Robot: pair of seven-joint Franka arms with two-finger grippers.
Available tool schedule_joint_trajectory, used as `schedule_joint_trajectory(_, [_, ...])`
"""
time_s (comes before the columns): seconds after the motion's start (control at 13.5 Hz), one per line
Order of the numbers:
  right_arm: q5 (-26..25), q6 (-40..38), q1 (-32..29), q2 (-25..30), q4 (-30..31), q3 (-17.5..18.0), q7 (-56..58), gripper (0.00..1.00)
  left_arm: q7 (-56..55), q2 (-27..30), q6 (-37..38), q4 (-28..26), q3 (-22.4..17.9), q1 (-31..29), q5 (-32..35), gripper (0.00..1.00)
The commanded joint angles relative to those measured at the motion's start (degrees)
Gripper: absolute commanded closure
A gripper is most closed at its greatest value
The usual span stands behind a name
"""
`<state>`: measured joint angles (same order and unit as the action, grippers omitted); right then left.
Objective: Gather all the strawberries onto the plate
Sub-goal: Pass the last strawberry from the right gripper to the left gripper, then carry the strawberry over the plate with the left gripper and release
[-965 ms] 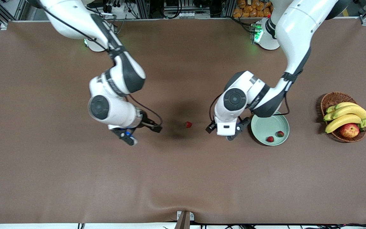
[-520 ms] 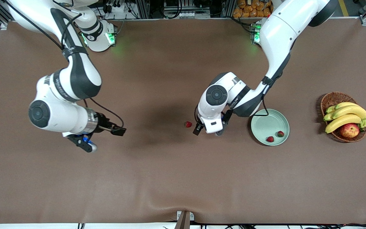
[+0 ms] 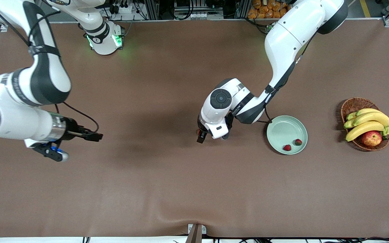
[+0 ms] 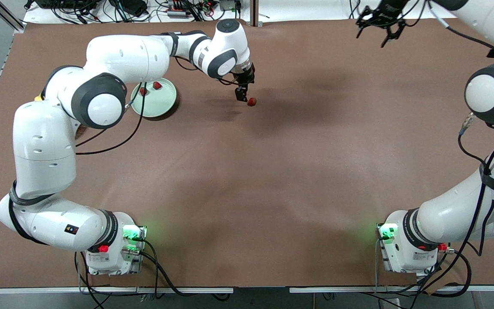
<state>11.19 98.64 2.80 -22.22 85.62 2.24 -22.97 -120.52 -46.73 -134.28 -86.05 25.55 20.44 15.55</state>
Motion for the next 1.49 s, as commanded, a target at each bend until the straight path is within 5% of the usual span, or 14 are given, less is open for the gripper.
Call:
schedule_joint_trajectory(0.0, [-1.69,-3.09,-5.07,3.93,0.25,1.1,6.16,0.0,-1.65,-1.35,-0.71,1.41,-4.27,4.42,0.0,0.05])
schedule_joint_trajectory(0.59, [-6.18,-11.35,-8.95,17.99,1.21,1.72,13.04,0.0,-1.56,-3.63,-3.97,1.41,-5.43,6.02,0.0,0.26])
schedule_joint_trajectory(0.82, [-6.53,-11.36,-8.87,24.41,6.66,1.89,13.04,0.0,-1.56,-3.72,-4.23,1.5,-5.51,6.02,-0.17,0.33])
schedule_joint_trajectory(1.04, [-7.49,-10.84,-8.95,23.37,4.91,1.89,12.87,0.0,-1.56,-4.16,-5.11,1.5,-5.52,6.02,-0.17,0.42])
schedule_joint_trajectory(1.19, [-9.07,-7.6,-8.61,23.28,4.82,1.89,13.04,0.0,-1.56,-4.16,-5.2,1.5,-5.52,5.93,-0.17,0.69])
schedule_joint_trajectory(1.41, [-10.31,-7.67,-8.43,23.63,4.47,2.25,13.04,0.0,-1.47,-4.6,-5.2,1.5,-5.52,6.02,-0.09,0.71])
